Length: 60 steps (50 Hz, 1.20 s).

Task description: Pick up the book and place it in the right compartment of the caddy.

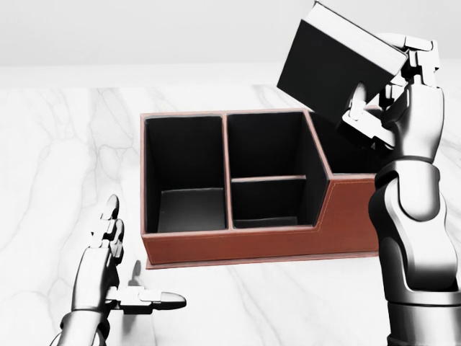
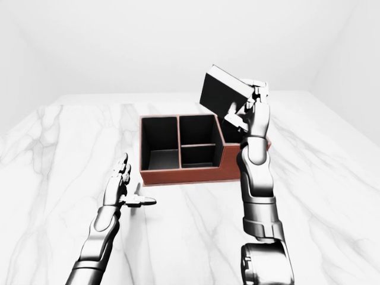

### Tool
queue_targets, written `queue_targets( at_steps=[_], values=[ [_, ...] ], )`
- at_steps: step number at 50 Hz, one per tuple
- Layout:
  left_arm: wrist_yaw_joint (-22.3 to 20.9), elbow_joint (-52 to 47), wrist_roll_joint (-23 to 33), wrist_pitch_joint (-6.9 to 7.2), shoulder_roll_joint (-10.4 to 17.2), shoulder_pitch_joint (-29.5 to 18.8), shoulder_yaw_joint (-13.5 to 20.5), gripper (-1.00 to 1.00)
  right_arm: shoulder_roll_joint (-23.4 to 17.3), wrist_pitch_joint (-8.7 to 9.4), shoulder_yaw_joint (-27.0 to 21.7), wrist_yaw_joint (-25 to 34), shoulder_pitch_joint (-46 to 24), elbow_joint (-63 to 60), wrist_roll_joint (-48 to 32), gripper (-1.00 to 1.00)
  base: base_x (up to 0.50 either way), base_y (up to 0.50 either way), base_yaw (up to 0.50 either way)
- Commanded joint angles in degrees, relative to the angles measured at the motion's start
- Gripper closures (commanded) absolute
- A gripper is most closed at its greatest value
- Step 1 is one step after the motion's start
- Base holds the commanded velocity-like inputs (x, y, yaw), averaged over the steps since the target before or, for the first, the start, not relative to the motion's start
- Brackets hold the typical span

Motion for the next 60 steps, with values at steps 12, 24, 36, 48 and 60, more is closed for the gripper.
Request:
queue_targets(
  at_steps=[12, 24, 36, 48, 60],
  values=[
    [0.08, 0.15, 0.08, 0.0, 0.01, -0.14, 0.0, -1.0, -3.68, 0.0, -2.52, -0.68, -2.83, 8.25, 1.0, 1.0, 0.0, 0.0, 0.0],
    [0.2, 0.61, 0.08, 0.0, 0.02, -0.36, 0.03, -1.0, -5.28, 0.0, -3.2, -1.02, -3.89, 11.49, 1.82, 1.0, 0.0, 0.0, 0.0],
    [0.19, 1.04, 0.13, 0.0, 0.06, -0.43, 0.05, -1.0, -6.34, 0.0, -3.81, -1.16, -4.22, 14.77, 2.46, 1.0, 0.0, 0.0, 0.0],
    [0.26, 1.0, 0.3, 0.0, 0.02, -0.3, -0.04, -1.0, -7.15, 0.0, -4.07, -1.12, -4.41, 19.2, 2.58, 1.0, 0.0, 0.0, 0.0],
    [0.37, 1.2, 0.58, 0.0, 0.0, -0.33, -0.16, -1.0, -7.46, 0.0, -4.15, -1.22, -4.26, 19.88, 2.89, 1.0, 0.0, 0.0, 0.0]
  ],
)
